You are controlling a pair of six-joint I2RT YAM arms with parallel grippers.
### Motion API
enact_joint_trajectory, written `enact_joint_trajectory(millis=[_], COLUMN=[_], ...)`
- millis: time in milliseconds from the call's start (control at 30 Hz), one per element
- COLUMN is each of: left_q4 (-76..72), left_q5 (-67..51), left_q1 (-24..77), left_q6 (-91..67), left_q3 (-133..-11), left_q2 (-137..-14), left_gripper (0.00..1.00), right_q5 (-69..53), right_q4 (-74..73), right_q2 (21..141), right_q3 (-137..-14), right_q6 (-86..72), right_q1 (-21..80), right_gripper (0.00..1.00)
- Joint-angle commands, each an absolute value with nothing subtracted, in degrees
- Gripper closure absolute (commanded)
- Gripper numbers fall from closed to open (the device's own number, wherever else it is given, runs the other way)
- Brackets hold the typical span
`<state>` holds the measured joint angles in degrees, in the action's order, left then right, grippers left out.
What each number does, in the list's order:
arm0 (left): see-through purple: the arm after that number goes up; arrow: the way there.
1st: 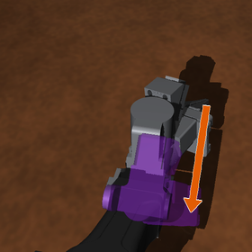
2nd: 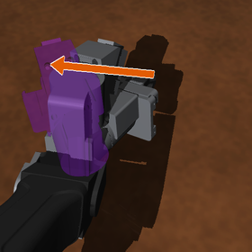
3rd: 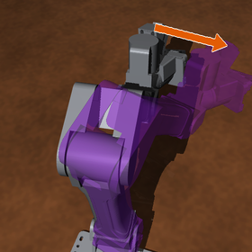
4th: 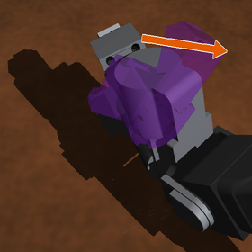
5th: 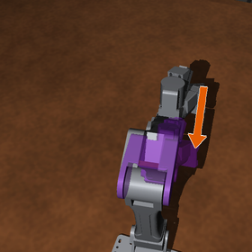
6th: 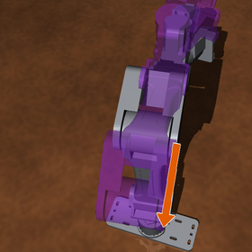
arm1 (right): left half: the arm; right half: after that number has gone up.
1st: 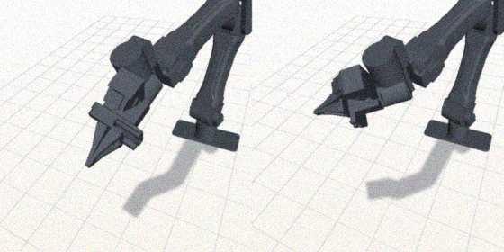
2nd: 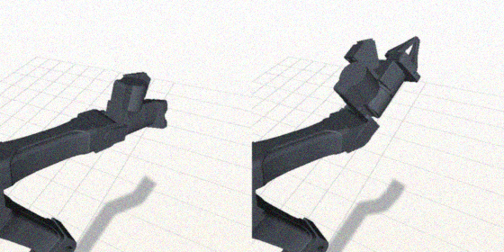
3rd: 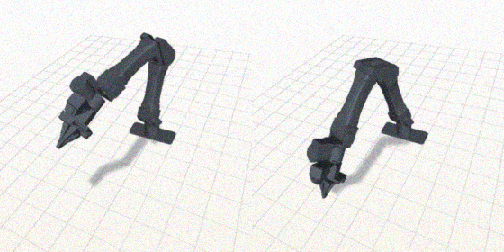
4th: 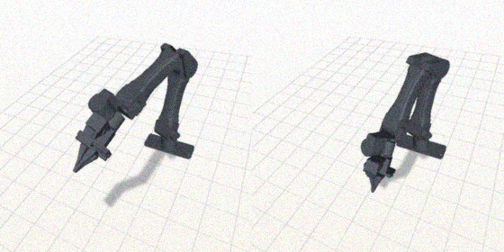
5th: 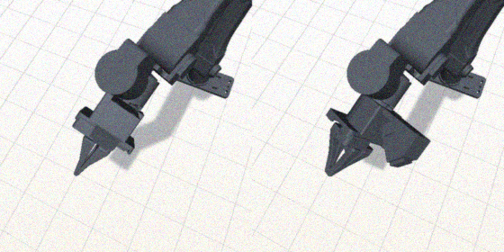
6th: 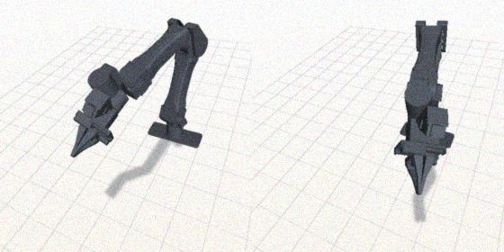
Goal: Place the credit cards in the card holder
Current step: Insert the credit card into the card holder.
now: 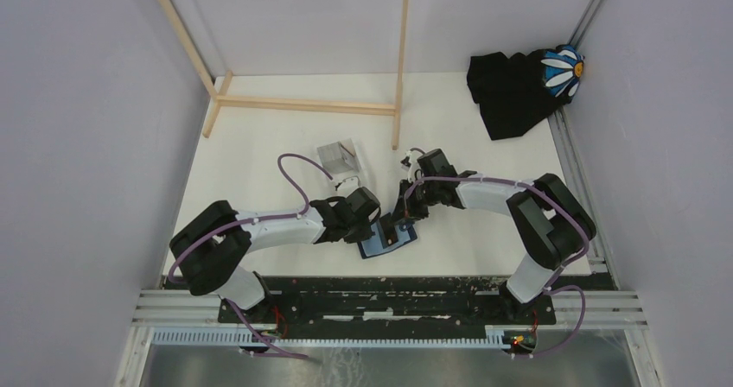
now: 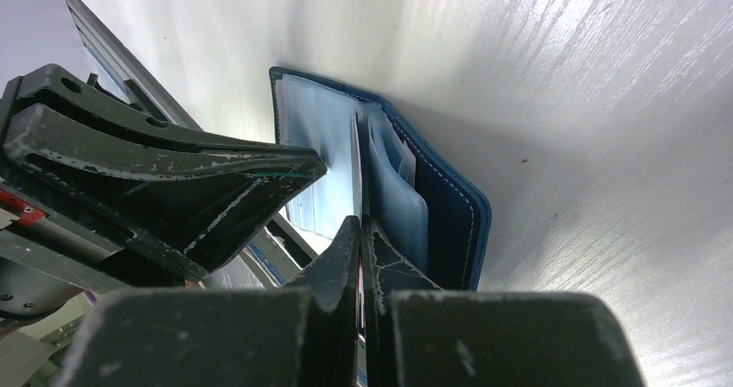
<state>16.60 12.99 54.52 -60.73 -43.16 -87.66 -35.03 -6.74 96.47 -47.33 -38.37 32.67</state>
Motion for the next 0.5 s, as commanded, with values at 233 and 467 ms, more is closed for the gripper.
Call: enact_joint_trajectory(millis=[233, 467], left_q4=[23.1, 23.0], left_q5=[16.1, 16.2], left_q1=[54.8, 54.8], left_q6=[-57.1, -57.0], left_q3=[-42.2, -42.2], left_q2=[-91.3, -91.4], left_gripper=[0.9, 0.9], right_q5=[-36.8, -37.0], right_q4=[-5.1, -5.6], right_q2=[98.9, 99.6], right_q3=[-47.4, -47.3], right_q6=[-37.5, -36.8], right_q1=[33.8, 34.1], right_gripper=[0.99, 0.99])
